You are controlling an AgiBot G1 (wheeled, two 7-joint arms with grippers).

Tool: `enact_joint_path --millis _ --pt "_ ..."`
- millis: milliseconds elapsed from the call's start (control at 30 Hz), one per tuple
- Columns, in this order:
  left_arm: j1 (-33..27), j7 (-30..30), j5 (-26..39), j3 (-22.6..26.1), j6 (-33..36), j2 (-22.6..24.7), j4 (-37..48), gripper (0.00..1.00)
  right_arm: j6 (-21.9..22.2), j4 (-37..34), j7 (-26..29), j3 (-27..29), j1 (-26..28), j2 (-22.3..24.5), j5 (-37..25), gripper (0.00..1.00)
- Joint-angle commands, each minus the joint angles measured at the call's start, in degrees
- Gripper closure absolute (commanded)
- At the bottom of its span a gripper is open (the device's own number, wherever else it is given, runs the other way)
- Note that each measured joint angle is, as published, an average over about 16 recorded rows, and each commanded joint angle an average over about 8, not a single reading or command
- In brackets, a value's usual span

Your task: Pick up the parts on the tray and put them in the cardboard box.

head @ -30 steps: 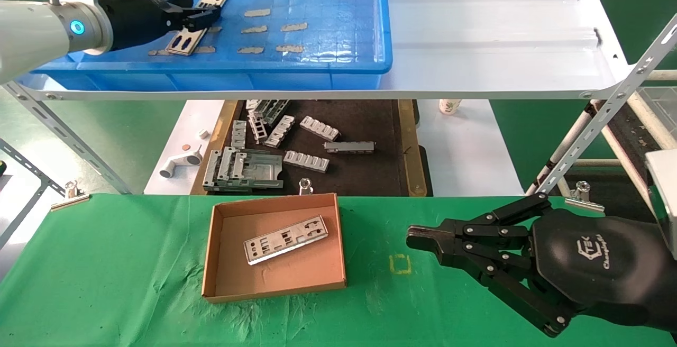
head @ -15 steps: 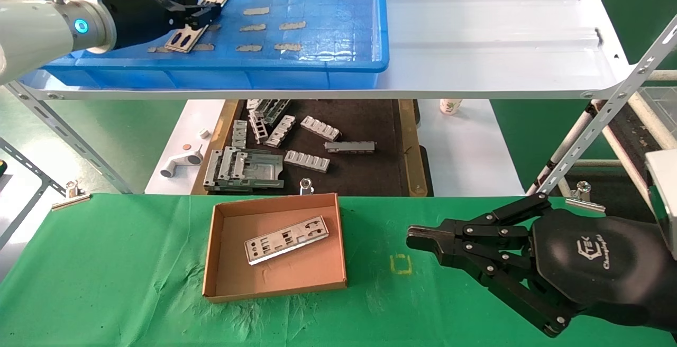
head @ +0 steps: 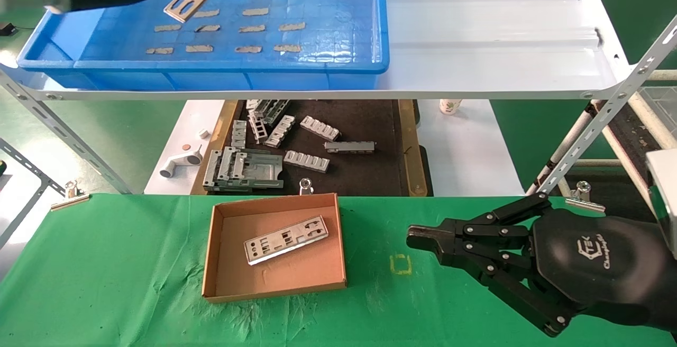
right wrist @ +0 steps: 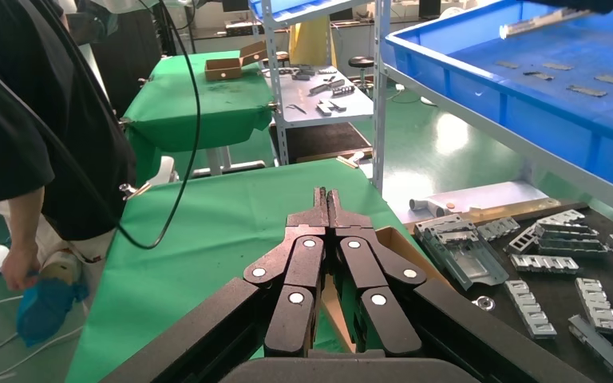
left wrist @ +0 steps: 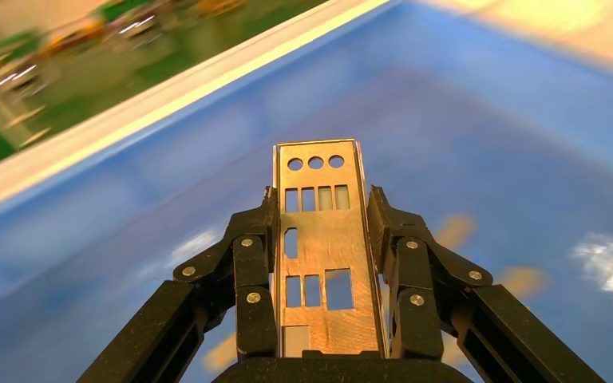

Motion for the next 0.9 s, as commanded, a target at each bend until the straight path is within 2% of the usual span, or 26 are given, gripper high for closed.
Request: enact_joint_path --millis 33,533,700,900 --pt "-0.5 1.49 -0.88 -0.48 5.07 -1.42 -1.01 1.0 0.0 0.0 0.0 0.0 0.0 0.0 0.0 1.0" --pt "-0.69 16.35 -3.85 -0.91 30.68 -7.58 -8.42 1.0 0.0 0.0 0.0 0.0 0.0 0.0 0.0 1.0" --pt "1.92 16.9 -6.49 1.12 33.23 -9.22 -15.44 1.0 0.0 0.0 0.0 0.0 0.0 0.0 0.0 1.0" --pt "7.26 13.39 -12.07 5.9 32.91 -14.19 -30.35 1.0 0.0 0.0 0.0 0.0 0.0 0.0 0.0 1.0"
